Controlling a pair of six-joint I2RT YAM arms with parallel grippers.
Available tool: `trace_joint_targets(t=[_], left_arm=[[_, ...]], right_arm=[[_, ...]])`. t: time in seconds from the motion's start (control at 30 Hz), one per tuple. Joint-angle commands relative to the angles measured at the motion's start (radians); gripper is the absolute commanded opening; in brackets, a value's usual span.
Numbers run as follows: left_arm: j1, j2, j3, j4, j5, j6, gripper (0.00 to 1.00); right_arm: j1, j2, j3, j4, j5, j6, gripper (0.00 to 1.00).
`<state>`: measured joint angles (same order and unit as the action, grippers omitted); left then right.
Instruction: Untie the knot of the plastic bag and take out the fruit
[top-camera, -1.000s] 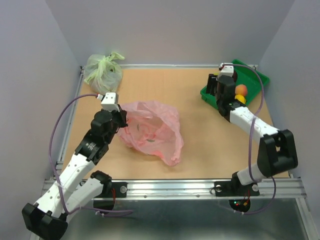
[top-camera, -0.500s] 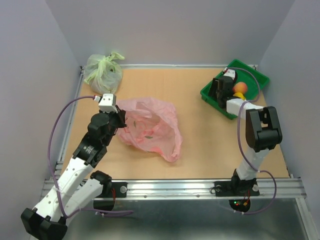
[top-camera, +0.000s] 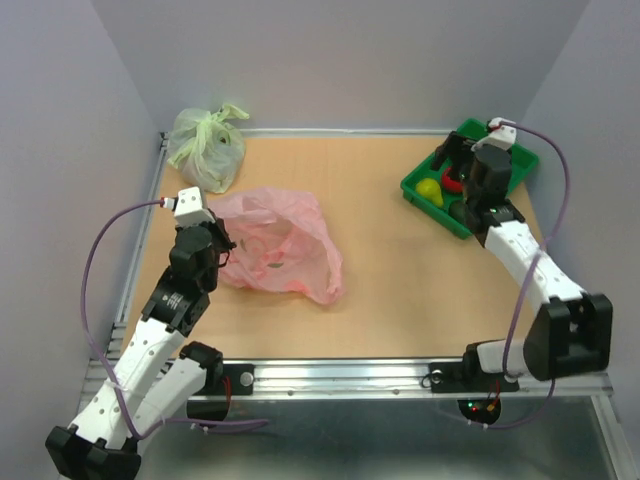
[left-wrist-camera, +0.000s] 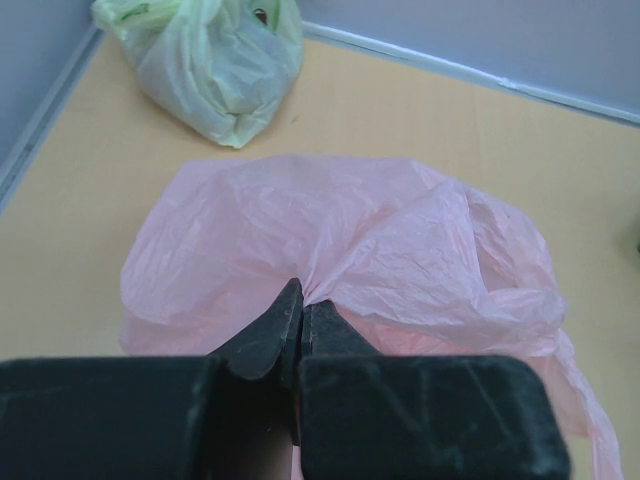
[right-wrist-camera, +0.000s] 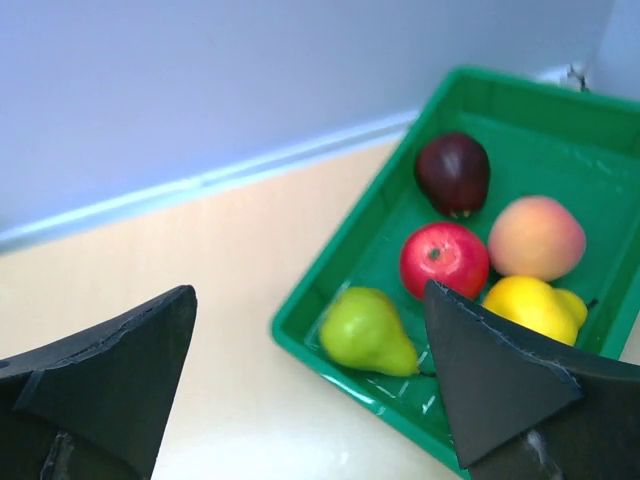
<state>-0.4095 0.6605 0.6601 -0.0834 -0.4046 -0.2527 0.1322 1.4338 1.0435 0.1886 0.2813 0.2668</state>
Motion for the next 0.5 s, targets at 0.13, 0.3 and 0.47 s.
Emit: trace_joint_targets(t=[0.13, 0.3, 0.47], left_arm=[[0.020, -0.061, 0.016, -0.050, -0.154, -0.089, 0.13], [0.021, -0.140, 0.032, -0.088, -0.177, -0.105, 0.58], [0.021, -0.225, 0.090, -0.148, -0.189, -0.059, 0.93]], right_arm=[[0.001, -0.430, -0.121, -0.086, -0.113, 0.040, 1.00], [0.003, -0.617, -0.155, -0.184, -0.128, 0.031, 1.00], [0.003, -0.824, -0.191, -0.303, -0.122, -0.011, 1.00]])
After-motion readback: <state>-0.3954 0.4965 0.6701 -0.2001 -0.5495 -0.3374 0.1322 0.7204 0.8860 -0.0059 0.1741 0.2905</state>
